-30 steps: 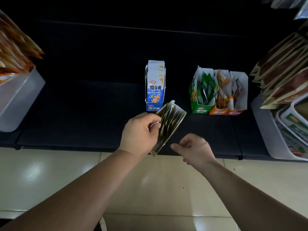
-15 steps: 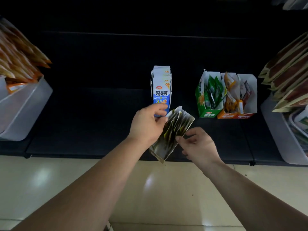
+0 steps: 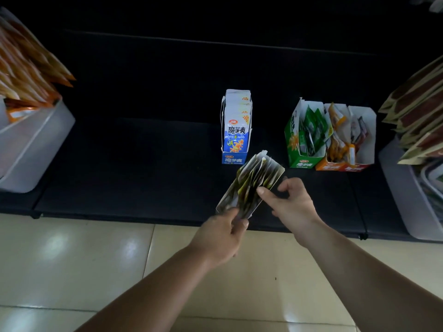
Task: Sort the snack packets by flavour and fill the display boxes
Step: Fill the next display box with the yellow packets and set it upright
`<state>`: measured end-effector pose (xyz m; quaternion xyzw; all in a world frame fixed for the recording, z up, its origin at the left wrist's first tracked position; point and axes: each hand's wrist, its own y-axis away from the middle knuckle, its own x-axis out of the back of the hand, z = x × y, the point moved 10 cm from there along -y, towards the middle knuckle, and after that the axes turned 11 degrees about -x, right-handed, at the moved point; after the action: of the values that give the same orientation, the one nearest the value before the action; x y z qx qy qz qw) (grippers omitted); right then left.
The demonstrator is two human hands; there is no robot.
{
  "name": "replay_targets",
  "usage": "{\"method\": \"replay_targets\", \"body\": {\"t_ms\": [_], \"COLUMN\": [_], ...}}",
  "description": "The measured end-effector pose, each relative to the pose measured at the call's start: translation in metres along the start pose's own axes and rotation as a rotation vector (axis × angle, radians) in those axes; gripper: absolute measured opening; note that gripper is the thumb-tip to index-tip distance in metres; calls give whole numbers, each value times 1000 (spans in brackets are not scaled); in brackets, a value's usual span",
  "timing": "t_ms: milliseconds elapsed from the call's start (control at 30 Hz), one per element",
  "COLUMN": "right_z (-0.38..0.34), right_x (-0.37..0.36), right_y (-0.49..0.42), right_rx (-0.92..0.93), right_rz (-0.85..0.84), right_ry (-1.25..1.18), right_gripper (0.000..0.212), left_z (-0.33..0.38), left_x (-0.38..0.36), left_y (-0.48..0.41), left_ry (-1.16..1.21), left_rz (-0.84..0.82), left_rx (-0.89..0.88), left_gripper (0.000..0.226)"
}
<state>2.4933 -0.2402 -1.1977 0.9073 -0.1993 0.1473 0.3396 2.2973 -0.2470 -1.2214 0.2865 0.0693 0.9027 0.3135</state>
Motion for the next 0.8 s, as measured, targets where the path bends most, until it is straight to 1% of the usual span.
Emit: {"method": "replay_targets", "body": {"t_ms": [67, 133, 200, 233, 333, 433, 500, 600, 667, 733, 800], "right_z": [2, 5, 6, 7, 16, 25, 26, 20, 18, 14, 7], "right_x": [-3, -3, -2, -3, -8, -11, -11, -13, -14, -11, -2], "right_y": [0, 0, -2, -2, -3, -5, -7, -7, -5, -4, -1], "right_rx": [-6, -9, 4, 4, -12, -26, -33, 8, 29, 52, 84], "right_rz": [-39, -59, -66, -74, -81, -63, -58, -77, -97, -92, -52], "right_ry": [-8, -4, 27, 40, 64, 77, 67, 51, 58, 86, 143], "right_gripper": [42, 38, 36, 35, 36, 36, 33, 23, 20, 17, 14], "left_z": [-2, -2, -6, -9, -8, 5, 12, 21, 33, 46, 61], "left_x": [-14, -23, -28, -28, -23, -11, -2, 12, 26, 42, 56], "left_y": [-4, -11, -16, -17, -18, -17, -12, -7, -8, -10, -13], "left_ry": [-9, -31, -12, 10, 107, 186, 192, 167, 164, 198, 250], "left_rz": [-125, -232, -274, -265, -130, 68, 149, 236, 309, 379, 410], "left_rx": [80, 113, 149, 166, 157, 47, -10, -89, -167, -218, -236], "left_gripper": [45, 49, 51, 49, 38, 20, 21, 19, 18, 18, 18]}}
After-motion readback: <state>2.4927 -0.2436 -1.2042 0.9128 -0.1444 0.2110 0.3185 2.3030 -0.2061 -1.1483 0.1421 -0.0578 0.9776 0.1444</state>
